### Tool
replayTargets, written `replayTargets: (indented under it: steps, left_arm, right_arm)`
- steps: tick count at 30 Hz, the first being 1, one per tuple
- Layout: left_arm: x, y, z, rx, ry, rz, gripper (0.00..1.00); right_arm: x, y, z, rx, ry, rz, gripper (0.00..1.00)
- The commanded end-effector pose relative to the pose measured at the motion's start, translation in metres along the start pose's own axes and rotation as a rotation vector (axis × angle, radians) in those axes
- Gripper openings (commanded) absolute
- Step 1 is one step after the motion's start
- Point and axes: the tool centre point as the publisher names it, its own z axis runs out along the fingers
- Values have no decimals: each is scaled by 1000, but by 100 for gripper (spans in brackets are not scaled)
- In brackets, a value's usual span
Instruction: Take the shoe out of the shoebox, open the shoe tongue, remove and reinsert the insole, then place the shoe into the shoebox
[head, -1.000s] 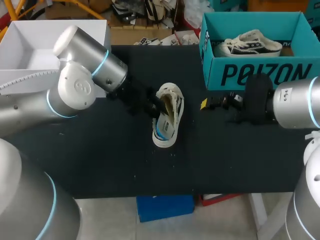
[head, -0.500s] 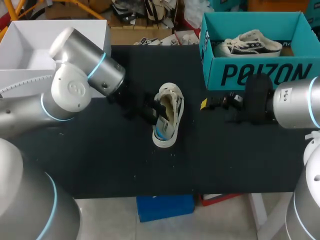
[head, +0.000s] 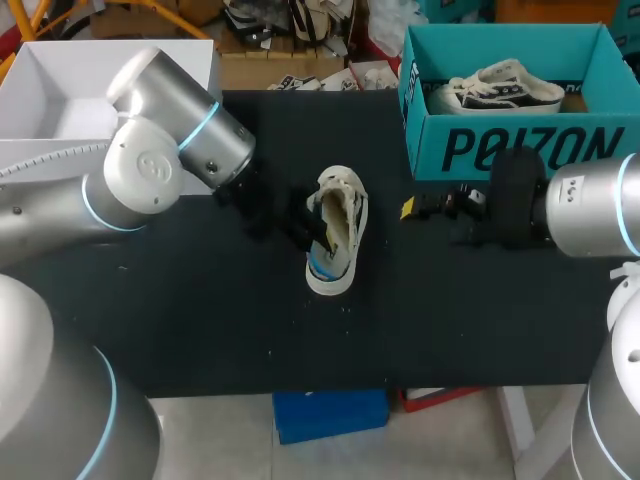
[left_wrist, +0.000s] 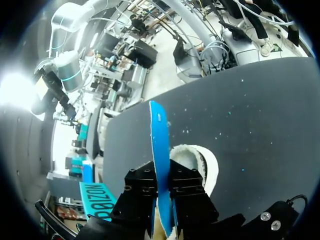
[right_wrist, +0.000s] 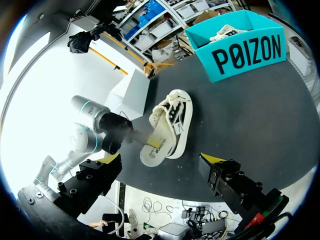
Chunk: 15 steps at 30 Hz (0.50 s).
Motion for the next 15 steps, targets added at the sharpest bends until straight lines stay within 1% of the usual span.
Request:
replayTargets:
  steps: [1,15]
  left_arm:
    - [1,2,4,-6,-2,1,0]
    - [4,13,5,-45,-19,-6,0]
  right_arm:
    - [1,0,1,0,-2,0,100]
    - [1,0,1,0,-2,0,100]
